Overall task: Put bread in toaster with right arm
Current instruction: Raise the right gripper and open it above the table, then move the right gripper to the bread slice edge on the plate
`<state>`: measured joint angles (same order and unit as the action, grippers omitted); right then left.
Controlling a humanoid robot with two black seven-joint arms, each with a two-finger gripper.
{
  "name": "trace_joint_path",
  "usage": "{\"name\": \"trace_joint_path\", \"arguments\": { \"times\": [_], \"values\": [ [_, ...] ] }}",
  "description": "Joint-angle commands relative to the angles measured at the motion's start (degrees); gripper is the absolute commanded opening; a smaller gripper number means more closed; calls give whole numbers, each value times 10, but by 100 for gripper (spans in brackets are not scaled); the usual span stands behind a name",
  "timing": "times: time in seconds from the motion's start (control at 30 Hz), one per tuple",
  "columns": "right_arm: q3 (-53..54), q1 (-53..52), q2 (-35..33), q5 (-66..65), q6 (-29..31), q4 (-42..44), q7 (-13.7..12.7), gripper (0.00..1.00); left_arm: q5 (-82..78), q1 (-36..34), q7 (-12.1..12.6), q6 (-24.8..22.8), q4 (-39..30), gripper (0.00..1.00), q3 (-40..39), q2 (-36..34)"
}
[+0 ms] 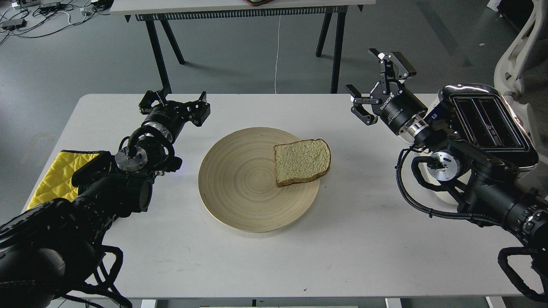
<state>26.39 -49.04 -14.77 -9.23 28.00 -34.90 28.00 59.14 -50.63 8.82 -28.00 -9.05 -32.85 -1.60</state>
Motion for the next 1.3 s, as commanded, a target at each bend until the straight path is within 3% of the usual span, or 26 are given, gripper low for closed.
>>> {"name": "trace_joint_path", "arguments": {
  "times": [0.0, 0.6, 0.77, 1.0, 1.13, 1.27],
  "values": [
    [3, 0, 0, 0, 0, 0, 0, 100, 0, 0, 1, 0, 0, 100, 1, 0],
    [-16, -33, -4, -13, 0, -11, 0, 100, -1, 0, 1, 0, 0, 100, 2, 1],
    [-74, -62, -86, -64, 0, -100, 0, 100, -1, -1, 1, 0, 0, 100, 2, 1],
    [-147, -88, -84, -93, -120, -135, 0, 100, -1, -1, 1, 0, 0, 100, 2, 2],
    [-193, -84, -67, -95, -247, -121, 0, 100, -1, -1, 1, 0, 0, 100, 2, 2],
    [-227, -80, -50, -96, -287, -99, 0, 100, -2, -1, 1, 0, 0, 100, 2, 2]
  ]
}}
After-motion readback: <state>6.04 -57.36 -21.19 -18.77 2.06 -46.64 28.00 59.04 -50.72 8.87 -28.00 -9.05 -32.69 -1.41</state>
